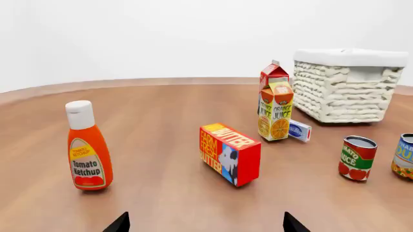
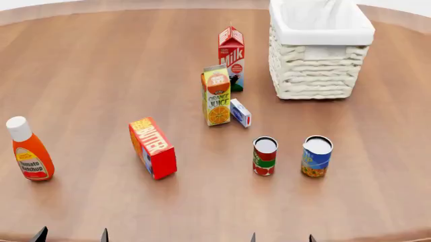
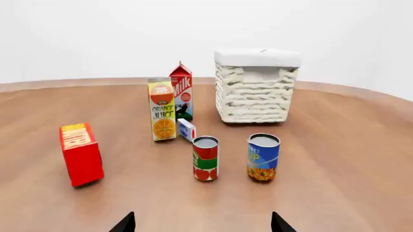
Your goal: Pick up the alphabet soup and the tomato sauce, and put them in the basket.
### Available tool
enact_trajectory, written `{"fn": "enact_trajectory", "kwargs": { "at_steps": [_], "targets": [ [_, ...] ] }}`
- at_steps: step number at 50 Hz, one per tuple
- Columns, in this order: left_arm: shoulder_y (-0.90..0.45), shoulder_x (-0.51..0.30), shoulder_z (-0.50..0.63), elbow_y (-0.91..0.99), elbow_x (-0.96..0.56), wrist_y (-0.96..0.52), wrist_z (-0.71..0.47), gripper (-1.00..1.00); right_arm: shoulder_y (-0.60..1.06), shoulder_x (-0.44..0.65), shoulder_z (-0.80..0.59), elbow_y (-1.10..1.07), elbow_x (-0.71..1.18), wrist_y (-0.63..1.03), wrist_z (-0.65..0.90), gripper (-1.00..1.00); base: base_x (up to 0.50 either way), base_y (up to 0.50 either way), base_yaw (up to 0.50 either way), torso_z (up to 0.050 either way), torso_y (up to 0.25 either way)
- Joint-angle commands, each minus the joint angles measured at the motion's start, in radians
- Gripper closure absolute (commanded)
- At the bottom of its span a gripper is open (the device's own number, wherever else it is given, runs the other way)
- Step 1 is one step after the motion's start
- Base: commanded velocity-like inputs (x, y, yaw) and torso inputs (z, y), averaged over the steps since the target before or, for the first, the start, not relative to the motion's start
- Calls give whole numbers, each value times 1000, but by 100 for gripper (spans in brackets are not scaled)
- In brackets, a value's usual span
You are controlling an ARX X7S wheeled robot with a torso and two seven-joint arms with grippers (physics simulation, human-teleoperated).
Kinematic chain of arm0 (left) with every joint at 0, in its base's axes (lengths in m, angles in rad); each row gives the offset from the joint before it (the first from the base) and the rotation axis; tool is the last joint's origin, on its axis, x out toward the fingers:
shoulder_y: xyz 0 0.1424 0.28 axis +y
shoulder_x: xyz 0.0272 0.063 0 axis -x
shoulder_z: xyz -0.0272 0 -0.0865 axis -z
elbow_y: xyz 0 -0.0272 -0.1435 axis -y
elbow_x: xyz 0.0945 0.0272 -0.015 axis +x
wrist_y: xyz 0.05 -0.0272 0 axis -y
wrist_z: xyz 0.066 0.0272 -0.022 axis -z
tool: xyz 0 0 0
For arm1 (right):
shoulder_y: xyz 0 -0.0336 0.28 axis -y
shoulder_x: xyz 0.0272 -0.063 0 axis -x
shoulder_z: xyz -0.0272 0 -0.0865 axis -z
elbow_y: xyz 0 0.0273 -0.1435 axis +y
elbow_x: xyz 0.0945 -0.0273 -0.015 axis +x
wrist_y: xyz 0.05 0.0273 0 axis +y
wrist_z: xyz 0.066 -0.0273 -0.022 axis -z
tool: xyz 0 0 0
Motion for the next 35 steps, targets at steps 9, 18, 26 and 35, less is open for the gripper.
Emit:
{"fn": "enact_trajectory", "kwargs": {
  "at_steps": [9,18,26,35],
  "targets": [
    [-7,-44,54,-23,-2,-22,-69,-100,1,40,-54,0,41,10,50,-100,0,0,0,0,0],
    [28,-60,74,22,-27,6,-79,-100,-31,53,-66,-20,80,5,66,-100,0,0,0,0,0],
    [31,-74,71,53,-64,25,-84,-100,-34,68,-80,-81,69,43,104,-100,0,0,0,0,0],
    [68,-104,91,358,-39,-109,-120,-100,-47,96,-91,-368,74,162,135,-100,0,0,0,0,0]
  ]
}}
